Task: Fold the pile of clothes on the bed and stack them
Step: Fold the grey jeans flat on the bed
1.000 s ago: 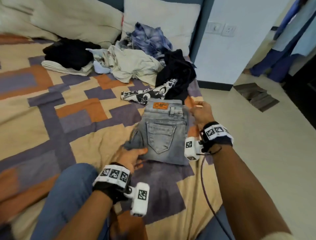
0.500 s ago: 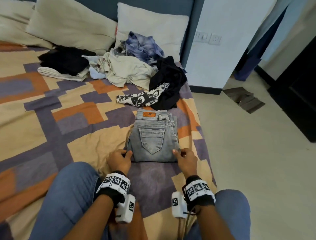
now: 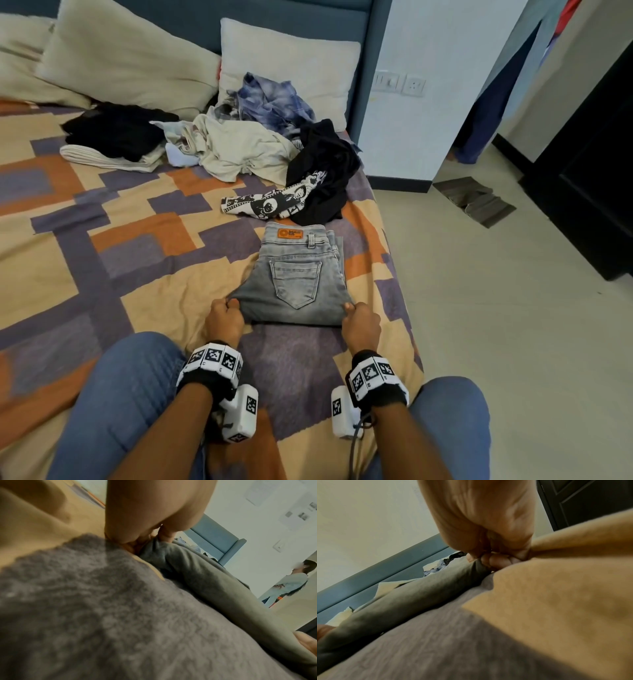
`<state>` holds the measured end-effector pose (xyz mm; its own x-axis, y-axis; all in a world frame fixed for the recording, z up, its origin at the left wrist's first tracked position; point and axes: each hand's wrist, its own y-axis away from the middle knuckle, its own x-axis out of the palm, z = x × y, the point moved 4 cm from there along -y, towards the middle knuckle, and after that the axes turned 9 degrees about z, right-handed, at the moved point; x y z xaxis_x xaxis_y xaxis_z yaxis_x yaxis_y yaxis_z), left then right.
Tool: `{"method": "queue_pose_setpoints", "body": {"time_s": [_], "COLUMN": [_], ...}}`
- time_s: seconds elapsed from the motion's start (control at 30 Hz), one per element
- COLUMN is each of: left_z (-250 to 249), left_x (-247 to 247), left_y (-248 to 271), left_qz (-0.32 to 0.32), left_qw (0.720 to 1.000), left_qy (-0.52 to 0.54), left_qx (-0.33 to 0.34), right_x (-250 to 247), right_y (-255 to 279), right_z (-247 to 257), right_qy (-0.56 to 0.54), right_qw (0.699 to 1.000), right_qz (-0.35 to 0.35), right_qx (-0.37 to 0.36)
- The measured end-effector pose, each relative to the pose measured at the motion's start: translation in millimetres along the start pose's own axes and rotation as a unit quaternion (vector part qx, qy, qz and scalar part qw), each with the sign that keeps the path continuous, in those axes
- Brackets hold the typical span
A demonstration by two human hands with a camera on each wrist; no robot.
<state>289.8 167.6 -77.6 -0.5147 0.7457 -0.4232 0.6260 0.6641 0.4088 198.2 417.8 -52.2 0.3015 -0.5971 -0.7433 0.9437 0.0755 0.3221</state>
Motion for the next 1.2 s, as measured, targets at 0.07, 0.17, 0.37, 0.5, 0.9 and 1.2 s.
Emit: {"method": "queue_pose_setpoints", "body": {"time_s": [0.07, 0.17, 0.37, 0.5, 0.9, 1.2], "left_z": [0.5, -2.4, -10.3, -18.5, -114.1, -114.7], "left_x": [1.8, 3.3, 0.5, -9.9, 44.4, 70.6], "left_y": [-2.6, -5.1, -8.8, -25.4, -120.2, -132.4], "left_qz": [0.009, 0.02, 0.011, -0.053, 0.193, 0.206], "left_qw": [1.0, 0.998, 0.996, 0.993, 0.98, 0.976], "left_qy": [-0.012, -0.052, -0.092, -0.087, -0.015, 0.005], "left_qx": [-0.018, -0.01, -0.003, -0.056, 0.043, 0.065], "right_x": [-0.1, 3.5, 3.8, -13.5, -20.2, -5.0], "right_y": [0.0, -1.5, 3.6, -2.6, -127.6, -148.9], "right_z": [-1.2, -6.3, -21.3, -21.2, 100.7, 60.5], "right_qy": [-0.002, -0.035, -0.121, -0.145, -0.007, -0.152], "right_qw": [1.0, 0.999, 0.987, 0.976, 0.985, 0.981], "right_qz": [0.003, 0.0, -0.098, -0.156, 0.067, 0.022], "right_qx": [0.005, 0.002, 0.021, 0.045, -0.16, -0.114]}}
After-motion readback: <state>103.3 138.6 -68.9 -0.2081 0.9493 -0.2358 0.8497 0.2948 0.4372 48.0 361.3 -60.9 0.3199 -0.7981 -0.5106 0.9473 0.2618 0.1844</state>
